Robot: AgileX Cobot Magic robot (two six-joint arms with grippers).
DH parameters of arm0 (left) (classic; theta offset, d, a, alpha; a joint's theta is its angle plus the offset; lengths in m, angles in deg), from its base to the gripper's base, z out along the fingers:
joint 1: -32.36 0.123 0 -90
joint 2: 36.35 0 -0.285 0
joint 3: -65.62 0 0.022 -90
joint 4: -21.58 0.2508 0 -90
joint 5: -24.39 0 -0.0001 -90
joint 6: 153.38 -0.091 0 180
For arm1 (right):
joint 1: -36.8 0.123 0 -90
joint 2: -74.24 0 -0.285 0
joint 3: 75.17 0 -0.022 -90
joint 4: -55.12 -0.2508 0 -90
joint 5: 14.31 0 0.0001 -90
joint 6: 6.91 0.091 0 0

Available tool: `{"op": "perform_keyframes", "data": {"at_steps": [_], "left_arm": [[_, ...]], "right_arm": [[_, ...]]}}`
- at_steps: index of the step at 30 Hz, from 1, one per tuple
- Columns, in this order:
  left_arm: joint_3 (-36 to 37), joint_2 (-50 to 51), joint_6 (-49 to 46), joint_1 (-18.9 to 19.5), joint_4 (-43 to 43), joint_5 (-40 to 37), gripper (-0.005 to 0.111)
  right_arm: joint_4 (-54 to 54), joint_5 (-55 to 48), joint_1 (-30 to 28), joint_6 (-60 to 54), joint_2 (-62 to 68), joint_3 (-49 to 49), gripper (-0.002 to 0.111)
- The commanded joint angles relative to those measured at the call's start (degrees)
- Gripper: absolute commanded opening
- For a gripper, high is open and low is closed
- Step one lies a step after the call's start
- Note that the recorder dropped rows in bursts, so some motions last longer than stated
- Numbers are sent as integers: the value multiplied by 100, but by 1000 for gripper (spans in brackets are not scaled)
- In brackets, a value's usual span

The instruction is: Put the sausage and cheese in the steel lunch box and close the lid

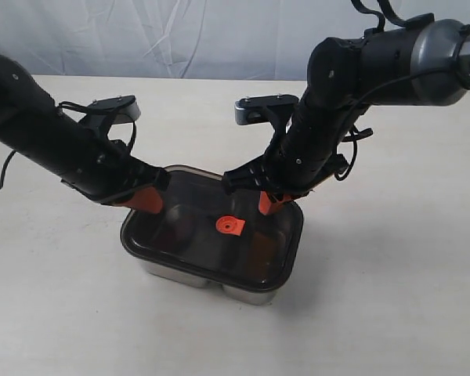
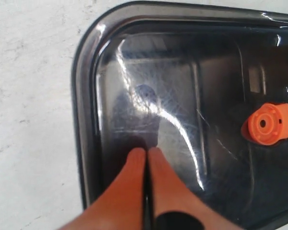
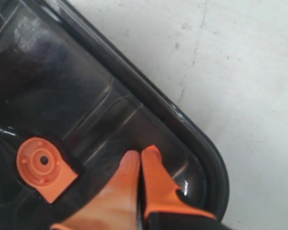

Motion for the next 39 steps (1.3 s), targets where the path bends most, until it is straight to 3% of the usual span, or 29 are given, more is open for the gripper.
{"op": "perform_keyframes", "data": {"at_steps": [1,15,31,39], "left_arm": [[85,244,34,-31,366,198,0],[-384,84,34,-31,376,652,0],[-395,167,-53,-31,342,812,0],[-395,339,-477,-31,-206,705,0]], "right_arm": [[100,-54,5,-9,260,125,0],[206,-26,5,0,-357,125,0],[-249,-229,5,-12,-337,125,0],[-289,-269,13,-33,-337,125,0]]}}
